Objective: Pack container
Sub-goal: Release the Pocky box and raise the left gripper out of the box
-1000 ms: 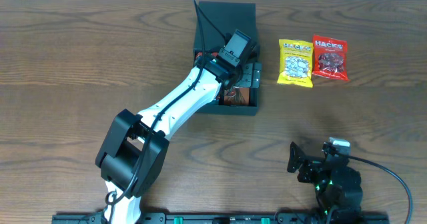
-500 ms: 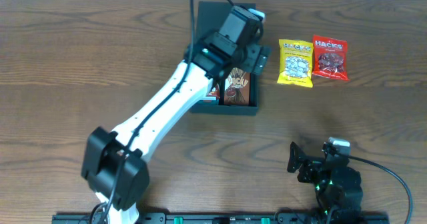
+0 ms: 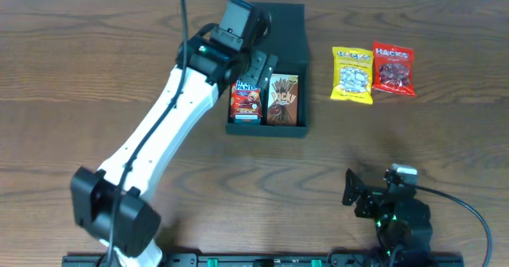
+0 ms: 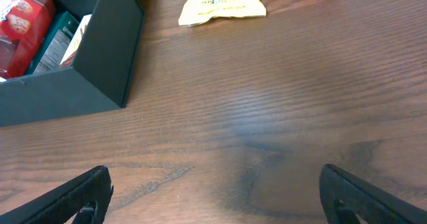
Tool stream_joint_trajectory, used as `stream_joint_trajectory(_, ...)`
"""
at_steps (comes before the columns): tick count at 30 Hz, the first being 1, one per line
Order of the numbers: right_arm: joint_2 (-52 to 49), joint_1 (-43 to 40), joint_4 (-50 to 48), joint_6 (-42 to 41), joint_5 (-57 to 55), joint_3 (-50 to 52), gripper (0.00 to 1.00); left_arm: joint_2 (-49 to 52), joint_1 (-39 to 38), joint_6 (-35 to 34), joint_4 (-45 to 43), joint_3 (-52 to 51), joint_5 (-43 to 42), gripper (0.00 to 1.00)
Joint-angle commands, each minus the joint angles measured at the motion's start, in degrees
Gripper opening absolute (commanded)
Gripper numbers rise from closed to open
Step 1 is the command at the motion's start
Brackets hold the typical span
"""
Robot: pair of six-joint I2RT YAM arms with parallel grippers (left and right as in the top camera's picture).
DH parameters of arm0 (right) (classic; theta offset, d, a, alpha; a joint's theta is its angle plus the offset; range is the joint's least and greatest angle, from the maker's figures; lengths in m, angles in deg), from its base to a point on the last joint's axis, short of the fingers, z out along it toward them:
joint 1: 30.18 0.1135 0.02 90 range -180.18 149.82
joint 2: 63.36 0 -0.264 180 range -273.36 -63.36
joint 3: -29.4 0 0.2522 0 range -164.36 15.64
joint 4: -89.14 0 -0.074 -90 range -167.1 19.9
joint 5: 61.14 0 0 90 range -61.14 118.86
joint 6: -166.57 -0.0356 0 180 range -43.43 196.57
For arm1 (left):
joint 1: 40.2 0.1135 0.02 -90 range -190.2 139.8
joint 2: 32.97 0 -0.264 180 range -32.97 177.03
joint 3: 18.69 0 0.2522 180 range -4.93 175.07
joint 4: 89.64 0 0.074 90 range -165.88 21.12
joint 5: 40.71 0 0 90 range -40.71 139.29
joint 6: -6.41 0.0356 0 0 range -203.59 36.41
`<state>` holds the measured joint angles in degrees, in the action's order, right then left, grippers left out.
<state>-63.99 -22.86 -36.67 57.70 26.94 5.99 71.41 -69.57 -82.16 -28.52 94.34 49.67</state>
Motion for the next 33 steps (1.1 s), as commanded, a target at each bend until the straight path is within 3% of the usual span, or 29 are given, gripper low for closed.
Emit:
stream_joint_trajectory(1, 0.31, 0.26, 0.09, -0.37, -0.2, 0.55, 0.99, 3.98, -0.33, 4.7, 2.03, -0.22, -1.42, 0.99)
stream_joint_trajectory(4, 0.31, 0.26, 0.09, -0.37, -0.2, 0.55, 0.99, 6.16, -0.28, 6.82, 4.46, -0.22, -1.2, 1.0)
stream_joint_trajectory(5, 0.31, 0.26, 0.07, -0.37, -0.2, 0.55, 0.99, 6.47, -0.22, 7.23, 4.96, -0.22, -1.22, 0.93)
stream_joint_trajectory(8, 0.31, 0.26, 0.09, -0.39, -0.2, 0.55, 0.99, 6.54, -0.24, 9.31, 6.21, -0.22, -0.96, 0.66)
stream_joint_trajectory(13, 0.31, 0.26, 0.07, -0.39, -0.2, 0.55, 0.99, 6.54, -0.22, 9.25, 6.73, -0.22, -1.11, 0.08)
stream_joint_trajectory(14, 0.31, 0.26, 0.09, -0.37, -0.2, 0.55, 0.99, 6.54, -0.24, 9.27, 6.82, -0.22, -1.11, 0.06)
stream_joint_trajectory(16, 0.31, 0.26, 0.09, -0.39, -0.2, 0.55, 0.99, 6.54, -0.24, 9.27, 6.86, -0.22, -1.11, 0.09)
stream_joint_trajectory(18, 0.31, 0.26, 0.07, -0.37, -0.2, 0.55, 0.99, 6.54, -0.24, 9.27, 6.97, -0.22, -1.11, 0.33)
stream_joint_trajectory(20, 0.31, 0.26, 0.09, -0.39, -0.2, 0.55, 0.99, 6.54, -0.24, 9.29, 7.34, -0.22, -1.18, 0.34)
stream_joint_trajectory(21, 0.31, 0.26, 0.09, -0.39, -0.2, 0.55, 0.99, 6.54, -0.24, 9.29, 7.52, -0.22, -1.36, 0.41)
stream_joint_trajectory(22, 0.31, 0.26, 0.07, -0.37, -0.2, 0.55, 0.99, 6.54, -0.24, 9.29, 7.67, -0.22, -1.44, 0.58)
stream_joint_trajectory(24, 0.31, 0.26, 0.09, -0.39, -0.2, 0.55, 0.99, 6.54, -0.22, 9.29, 7.69, -0.22, -1.46, 0.8)
stream_joint_trajectory(26, 0.31, 0.26, -0.28, -0.39, -0.22, 0.55, 0.99, 6.54, -0.22, 9.27, 7.69, -0.22, -1.49, 0.95)
stream_joint_trajectory(29, 0.31, 0.26, -4.96, -4.66, 1.86, 0.55, 0.99, 6.54, -0.22, 9.16, 7.96, -0.22, -1.51, 0.95)
stream_joint_trajectory(33, 0.31, 0.26, -14.32, -37.73, 16.76, 0.55, 0.99, 6.51, 0.24, 8.04, 7.65, -0.2, -5.49, 0.95)
